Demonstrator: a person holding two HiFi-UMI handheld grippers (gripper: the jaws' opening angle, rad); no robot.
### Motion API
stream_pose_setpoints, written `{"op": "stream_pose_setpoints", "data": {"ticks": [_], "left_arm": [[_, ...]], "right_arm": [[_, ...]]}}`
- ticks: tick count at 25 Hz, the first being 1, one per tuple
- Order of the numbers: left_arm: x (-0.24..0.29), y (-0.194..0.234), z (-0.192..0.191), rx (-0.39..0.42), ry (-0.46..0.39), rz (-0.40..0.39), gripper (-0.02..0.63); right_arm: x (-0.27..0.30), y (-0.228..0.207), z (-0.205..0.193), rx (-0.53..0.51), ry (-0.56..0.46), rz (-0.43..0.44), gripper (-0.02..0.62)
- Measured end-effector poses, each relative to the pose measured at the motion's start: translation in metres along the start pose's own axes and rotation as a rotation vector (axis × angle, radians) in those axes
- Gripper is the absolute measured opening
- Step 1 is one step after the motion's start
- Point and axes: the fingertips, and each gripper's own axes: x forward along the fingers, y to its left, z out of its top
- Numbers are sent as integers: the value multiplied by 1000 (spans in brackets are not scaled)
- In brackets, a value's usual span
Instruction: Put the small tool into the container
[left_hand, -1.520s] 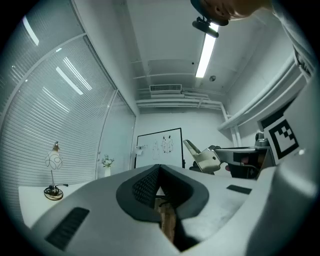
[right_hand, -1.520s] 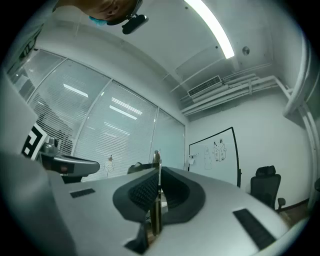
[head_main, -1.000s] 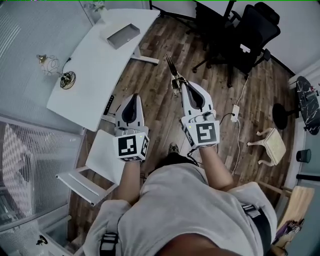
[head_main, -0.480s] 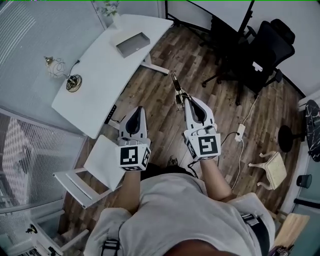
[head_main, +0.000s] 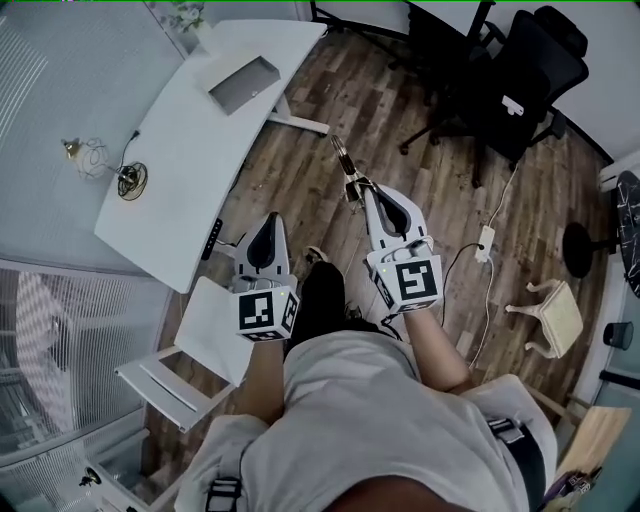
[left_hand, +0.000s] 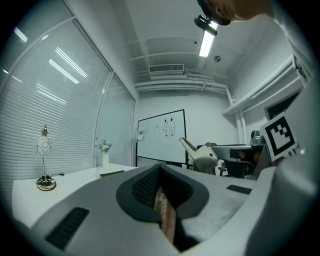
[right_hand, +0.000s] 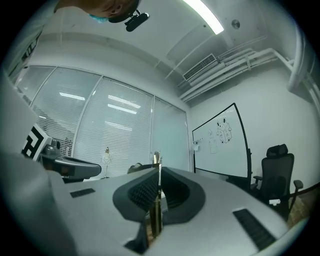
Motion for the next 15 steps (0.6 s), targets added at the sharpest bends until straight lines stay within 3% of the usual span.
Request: {"op": "stream_pose_setpoints", "data": {"ticks": [8,15], "left_arm": [[73,35,-5,-7,12,21,23],[146,89,-26,-15,85,31,23]], "right_arm": [[64,-27,-15,0,35,34,28],[151,-24,-38,-70,98,138,28]]}}
